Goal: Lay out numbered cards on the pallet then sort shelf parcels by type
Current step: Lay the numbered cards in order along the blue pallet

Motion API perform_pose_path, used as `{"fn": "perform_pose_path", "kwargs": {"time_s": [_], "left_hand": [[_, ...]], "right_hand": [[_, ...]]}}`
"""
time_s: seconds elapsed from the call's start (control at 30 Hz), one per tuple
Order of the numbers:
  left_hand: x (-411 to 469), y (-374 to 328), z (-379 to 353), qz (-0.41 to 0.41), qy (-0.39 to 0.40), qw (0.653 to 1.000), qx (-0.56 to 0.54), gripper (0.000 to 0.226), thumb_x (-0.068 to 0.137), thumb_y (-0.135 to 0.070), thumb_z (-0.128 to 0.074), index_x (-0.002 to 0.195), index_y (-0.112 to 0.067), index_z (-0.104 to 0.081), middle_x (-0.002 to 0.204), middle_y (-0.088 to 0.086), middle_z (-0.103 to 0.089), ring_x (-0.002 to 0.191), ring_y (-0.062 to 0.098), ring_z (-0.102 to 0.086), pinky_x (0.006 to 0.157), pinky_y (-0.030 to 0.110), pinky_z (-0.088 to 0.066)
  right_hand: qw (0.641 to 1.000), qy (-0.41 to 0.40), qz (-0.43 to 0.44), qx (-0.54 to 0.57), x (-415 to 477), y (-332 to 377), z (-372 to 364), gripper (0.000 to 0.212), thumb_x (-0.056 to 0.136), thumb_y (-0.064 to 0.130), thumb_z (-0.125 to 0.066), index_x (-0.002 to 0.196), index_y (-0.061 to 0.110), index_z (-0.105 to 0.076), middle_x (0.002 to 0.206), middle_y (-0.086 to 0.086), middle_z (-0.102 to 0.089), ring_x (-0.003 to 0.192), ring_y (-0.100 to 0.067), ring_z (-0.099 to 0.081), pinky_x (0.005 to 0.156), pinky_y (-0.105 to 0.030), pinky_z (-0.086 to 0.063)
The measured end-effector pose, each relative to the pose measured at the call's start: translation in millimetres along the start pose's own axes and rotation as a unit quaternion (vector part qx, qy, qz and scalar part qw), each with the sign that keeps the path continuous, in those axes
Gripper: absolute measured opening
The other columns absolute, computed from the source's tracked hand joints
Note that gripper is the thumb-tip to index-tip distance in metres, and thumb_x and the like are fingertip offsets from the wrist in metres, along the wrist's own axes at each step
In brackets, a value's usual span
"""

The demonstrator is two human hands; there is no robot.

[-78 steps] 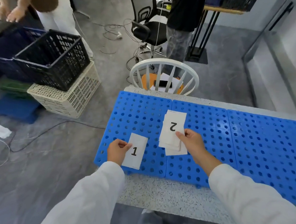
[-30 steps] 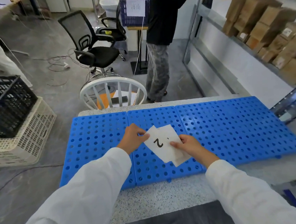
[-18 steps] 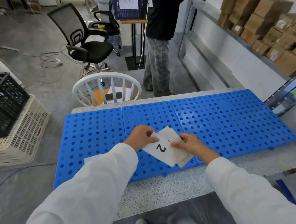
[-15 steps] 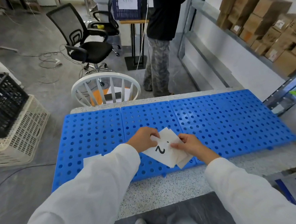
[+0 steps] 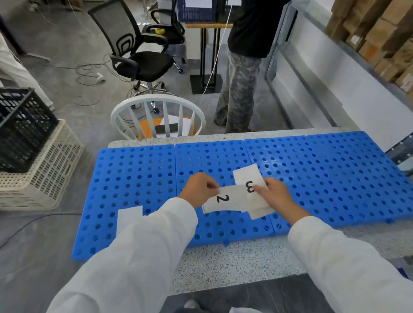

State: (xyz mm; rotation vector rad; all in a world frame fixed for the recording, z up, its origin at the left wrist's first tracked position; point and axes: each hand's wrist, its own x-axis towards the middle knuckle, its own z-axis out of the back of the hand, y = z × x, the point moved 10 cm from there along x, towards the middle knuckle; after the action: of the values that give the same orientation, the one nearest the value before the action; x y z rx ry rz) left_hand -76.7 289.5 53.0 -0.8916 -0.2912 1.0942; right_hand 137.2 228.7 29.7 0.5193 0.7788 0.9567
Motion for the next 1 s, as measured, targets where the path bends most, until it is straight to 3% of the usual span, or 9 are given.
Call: {"fn": "perform_pose_path", "kwargs": {"time_s": [0.13,0.27,0.37,0.47,0.6,0.7,0.83,1.0], "left_hand": [[-12.0,21.5,-2.3,0.073,-0.028,0.994,-0.077,0.014,0.087,-0.018,-0.071,0.091,-0.006,-0.075,0.085,0.002,-0.07,0.074,0.007,-0.061,0.063,0.008,-0.042],[-27.4,50.8,-16.7,0.158,-0.079,0.968,-0.18,0.016,0.085,-0.021,-0.072,0.09,-0.006,-0.073,0.088,0.002,-0.071,0.078,0.011,-0.063,0.065,0.01,-0.045],[-35.8,72.1,-37.8,0.215,-0.109,0.943,-0.229,0.019,0.084,-0.019,-0.074,0.09,-0.002,-0.072,0.08,0.002,-0.069,0.074,0.012,-0.062,0.072,0.021,-0.05],[-41.1,87.1,-61.1,0.259,-0.12,0.931,-0.228,0.016,0.083,-0.018,-0.074,0.086,-0.002,-0.071,0.073,0.002,-0.066,0.073,0.017,-0.061,0.081,0.03,-0.054],[-38.1,92.3,-89.0,0.284,-0.109,0.928,-0.214,0.014,0.083,-0.02,-0.074,0.08,-0.006,-0.07,0.074,0.005,-0.067,0.072,0.02,-0.06,0.08,0.036,-0.057],[-37.7,90.4,-103.6,0.304,-0.11,0.923,-0.208,0.015,0.085,-0.02,-0.071,0.077,-0.009,-0.064,0.072,0.002,-0.061,0.07,0.017,-0.055,0.068,0.031,-0.05],[-41.5,96.5,-113.3,0.327,-0.114,0.923,-0.17,0.018,0.085,-0.019,-0.071,0.084,-0.008,-0.057,0.075,-0.002,-0.054,0.069,0.01,-0.051,0.07,0.025,-0.041],[-37.0,100.9,-106.2,0.337,-0.087,0.931,-0.112,0.031,0.085,-0.018,-0.071,0.074,-0.008,-0.044,0.071,0.002,-0.045,0.062,0.012,-0.044,0.065,0.026,-0.039]], "right_hand": [[0.998,-0.032,-0.018,0.059,9.5,-13.6,23.5,0.027,0.093,0.026,-0.059,0.103,0.001,-0.061,0.102,-0.012,-0.064,0.081,-0.021,-0.057,0.066,-0.032,-0.043],[0.991,-0.035,-0.023,0.129,19.9,-22.7,38.1,0.03,0.095,0.029,-0.057,0.095,-0.001,-0.059,0.102,-0.017,-0.064,0.077,-0.022,-0.057,0.065,-0.034,-0.043],[0.989,-0.022,-0.026,0.142,25.4,-28.5,39.6,0.032,0.095,0.031,-0.056,0.088,0.0,-0.055,0.101,-0.018,-0.063,0.077,-0.022,-0.055,0.062,-0.033,-0.039],[0.991,-0.008,-0.028,0.128,24.9,-40.9,40.3,0.037,0.095,0.032,-0.057,0.1,-0.004,-0.058,0.101,-0.014,-0.065,0.078,-0.021,-0.055,0.064,-0.033,-0.04],[0.993,0.011,-0.032,0.11,24.0,-57.3,43.7,0.026,0.096,0.031,-0.056,0.095,0.006,-0.06,0.098,-0.006,-0.065,0.078,-0.019,-0.055,0.061,-0.028,-0.04],[0.993,0.011,-0.039,0.107,23.6,-64.7,44.0,0.025,0.097,0.031,-0.055,0.089,0.007,-0.057,0.093,-0.008,-0.063,0.073,-0.018,-0.053,0.058,-0.027,-0.038],[0.993,0.022,-0.04,0.108,20.7,-62.8,33.9,0.024,0.097,0.031,-0.054,0.093,0.008,-0.06,0.09,-0.003,-0.063,0.074,-0.016,-0.055,0.058,-0.026,-0.04],[0.993,0.038,-0.037,0.11,17.5,-54.9,23.9,0.025,0.096,0.033,-0.056,0.093,0.009,-0.06,0.088,-0.002,-0.063,0.071,-0.015,-0.055,0.058,-0.025,-0.04]]}}
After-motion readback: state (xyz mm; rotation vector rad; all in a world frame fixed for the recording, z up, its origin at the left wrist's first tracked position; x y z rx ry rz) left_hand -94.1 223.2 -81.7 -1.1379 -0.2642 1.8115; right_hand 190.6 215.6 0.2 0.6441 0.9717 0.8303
